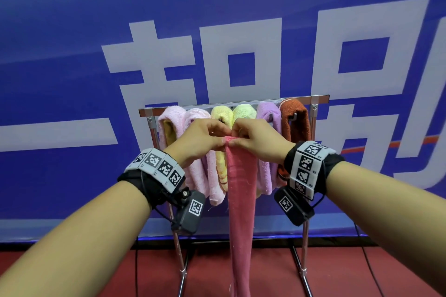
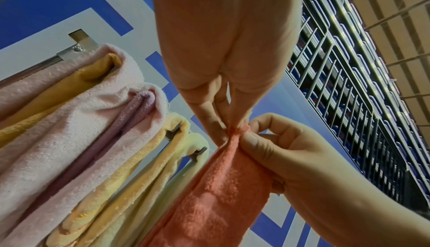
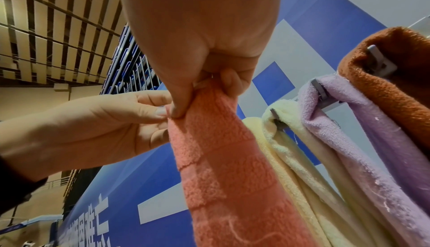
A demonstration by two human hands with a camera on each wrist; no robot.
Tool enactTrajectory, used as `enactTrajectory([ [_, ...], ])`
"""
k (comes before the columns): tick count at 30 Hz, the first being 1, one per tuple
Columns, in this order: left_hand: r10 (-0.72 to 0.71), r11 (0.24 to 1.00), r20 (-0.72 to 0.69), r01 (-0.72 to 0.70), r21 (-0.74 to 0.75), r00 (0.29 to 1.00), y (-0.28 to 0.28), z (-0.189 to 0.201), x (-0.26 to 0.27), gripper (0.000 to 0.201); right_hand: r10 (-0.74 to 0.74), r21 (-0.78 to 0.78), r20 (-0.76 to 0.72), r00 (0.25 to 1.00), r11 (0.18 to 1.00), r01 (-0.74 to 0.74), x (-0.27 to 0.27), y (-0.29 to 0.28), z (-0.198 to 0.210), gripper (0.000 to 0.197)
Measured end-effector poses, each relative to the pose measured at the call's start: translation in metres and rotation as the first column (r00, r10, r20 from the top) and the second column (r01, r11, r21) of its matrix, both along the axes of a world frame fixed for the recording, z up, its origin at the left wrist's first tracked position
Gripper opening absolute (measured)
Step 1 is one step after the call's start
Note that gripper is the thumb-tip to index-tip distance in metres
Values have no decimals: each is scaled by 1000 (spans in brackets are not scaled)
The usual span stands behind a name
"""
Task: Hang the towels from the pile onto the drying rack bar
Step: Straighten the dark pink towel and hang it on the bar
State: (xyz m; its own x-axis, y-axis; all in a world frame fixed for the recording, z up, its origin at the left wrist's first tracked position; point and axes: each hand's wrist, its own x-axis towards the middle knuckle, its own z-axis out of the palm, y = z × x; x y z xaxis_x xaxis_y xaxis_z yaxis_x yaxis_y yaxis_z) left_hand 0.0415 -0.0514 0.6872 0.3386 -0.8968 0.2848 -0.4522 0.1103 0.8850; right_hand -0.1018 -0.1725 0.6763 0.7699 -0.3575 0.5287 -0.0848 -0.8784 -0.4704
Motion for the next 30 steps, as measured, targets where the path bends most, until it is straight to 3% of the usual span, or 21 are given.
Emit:
enactTrajectory([
  [9, 32, 999, 31, -31, -13, 999, -1, -1, -4, 25, -9, 76, 55, 998, 997, 4, 0, 0, -1, 26],
  [12, 40, 999, 118, -38, -22, 992, 0, -1, -5, 32, -25, 79, 67, 997, 997, 20, 1, -1, -2, 27],
  [20, 83, 996, 189, -77, -38, 978, 0, -3, -3, 27, 37, 65, -18, 999, 997, -36, -4, -6, 1, 20],
  [25, 149, 989, 299, -139, -57, 943, -1, 0, -4, 24, 14, -154, -158, 987, 987, -39, -15, -13, 7, 16],
  [30, 225, 971, 337, -180, -160, 914, -2, 6, -8, 22, -59, -274, -168, 984, 962, 11, -23, -17, 20, 15],
])
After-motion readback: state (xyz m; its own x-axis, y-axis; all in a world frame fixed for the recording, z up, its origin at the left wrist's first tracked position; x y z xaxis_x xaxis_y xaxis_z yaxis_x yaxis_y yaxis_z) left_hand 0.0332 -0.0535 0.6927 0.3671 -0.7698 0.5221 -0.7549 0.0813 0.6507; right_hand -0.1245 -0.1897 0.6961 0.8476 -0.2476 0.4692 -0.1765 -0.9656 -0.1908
